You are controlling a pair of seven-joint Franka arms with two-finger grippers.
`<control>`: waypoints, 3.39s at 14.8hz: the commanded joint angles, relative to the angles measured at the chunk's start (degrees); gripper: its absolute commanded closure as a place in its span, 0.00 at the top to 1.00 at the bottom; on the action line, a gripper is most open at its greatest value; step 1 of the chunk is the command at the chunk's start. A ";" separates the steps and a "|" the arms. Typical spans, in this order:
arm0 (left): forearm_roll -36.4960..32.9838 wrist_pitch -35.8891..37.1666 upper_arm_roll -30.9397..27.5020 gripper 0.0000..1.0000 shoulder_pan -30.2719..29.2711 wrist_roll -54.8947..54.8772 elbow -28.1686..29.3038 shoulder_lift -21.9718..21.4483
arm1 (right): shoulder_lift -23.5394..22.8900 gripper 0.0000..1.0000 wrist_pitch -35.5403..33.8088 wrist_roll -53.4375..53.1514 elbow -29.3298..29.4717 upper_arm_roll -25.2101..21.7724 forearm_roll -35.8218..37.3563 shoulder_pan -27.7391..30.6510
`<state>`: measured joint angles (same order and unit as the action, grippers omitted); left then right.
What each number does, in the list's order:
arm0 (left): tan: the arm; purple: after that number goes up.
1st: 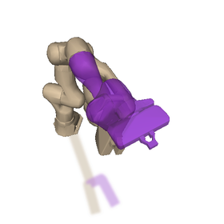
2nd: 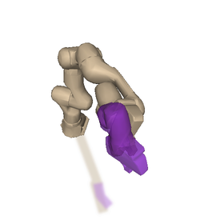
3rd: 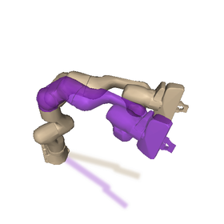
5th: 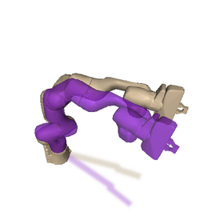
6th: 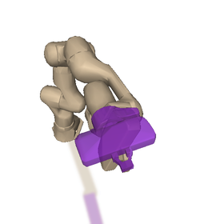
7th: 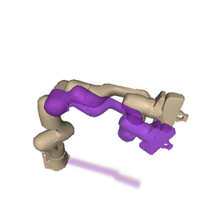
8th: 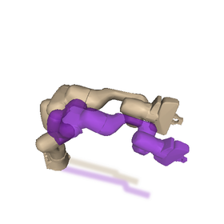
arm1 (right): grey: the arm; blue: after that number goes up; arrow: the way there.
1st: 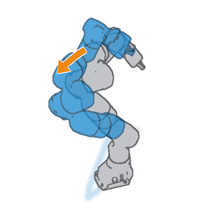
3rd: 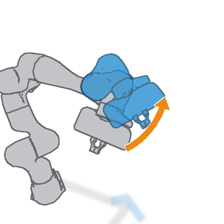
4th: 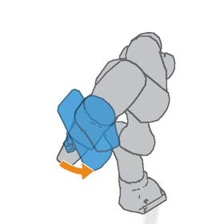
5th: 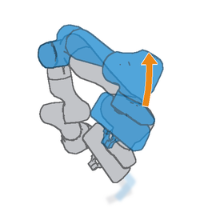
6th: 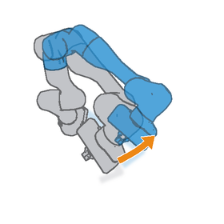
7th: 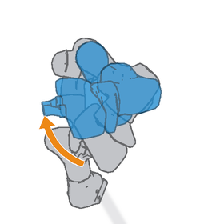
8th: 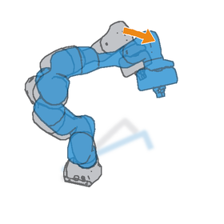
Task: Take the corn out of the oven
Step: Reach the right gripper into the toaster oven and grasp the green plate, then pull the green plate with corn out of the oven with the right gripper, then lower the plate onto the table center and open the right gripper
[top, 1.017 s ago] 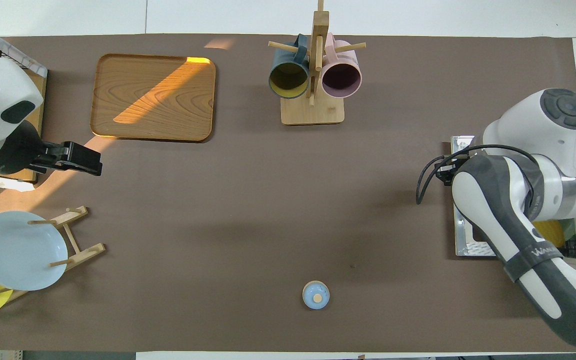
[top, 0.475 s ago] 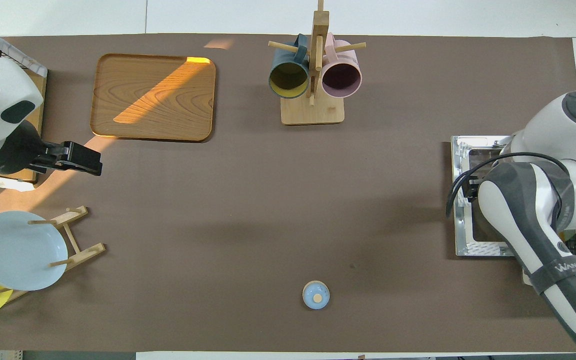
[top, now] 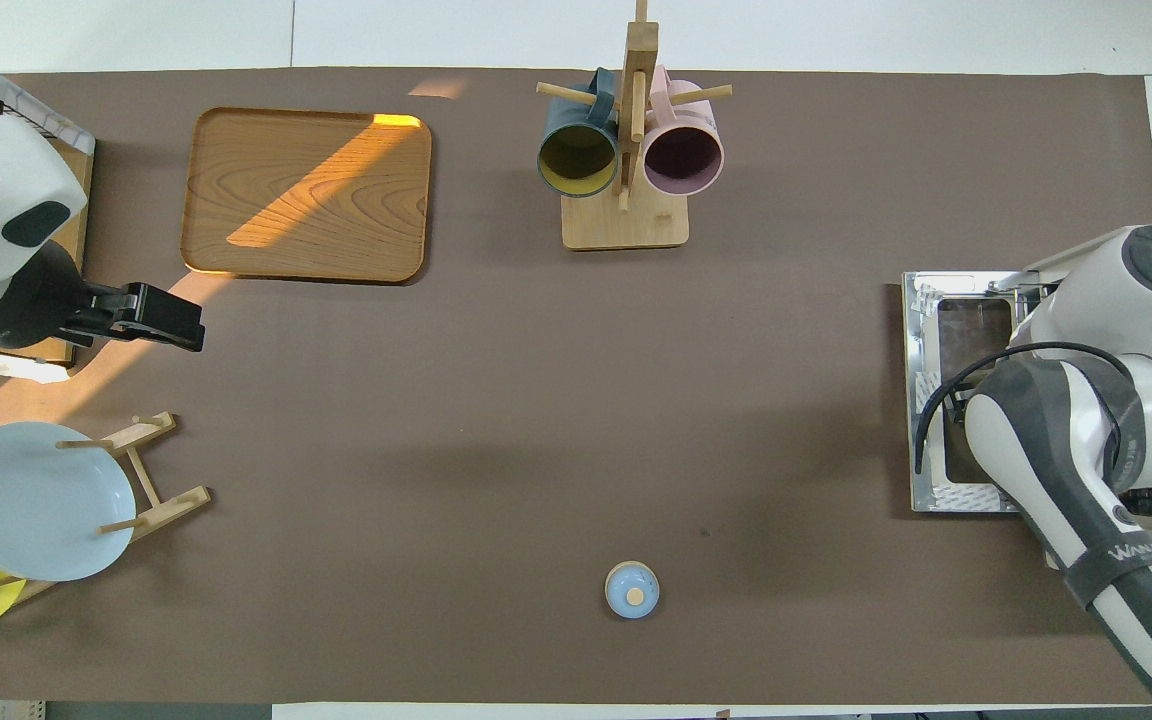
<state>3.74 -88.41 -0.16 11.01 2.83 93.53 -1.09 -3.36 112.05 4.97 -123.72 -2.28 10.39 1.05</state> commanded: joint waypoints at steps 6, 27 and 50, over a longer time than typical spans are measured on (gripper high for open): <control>-0.75 -0.62 0.07 1.00 -0.29 -0.28 0.78 -1.02 | 1.69 0.00 0.55 -2.04 -0.22 0.96 1.39 -7.71; -0.75 -0.62 0.24 1.00 -0.29 -0.28 0.87 -1.02 | -24.24 0.33 -0.51 -45.84 30.90 2.19 -16.36 -39.99; -0.22 -6.41 0.77 1.00 2.78 5.22 6.22 -3.65 | -8.33 0.00 2.39 -32.66 0.68 1.49 10.61 -14.33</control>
<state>3.75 -91.21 0.87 11.85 4.04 95.11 -1.76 -13.92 113.35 -29.00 -120.32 -1.51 18.81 -14.73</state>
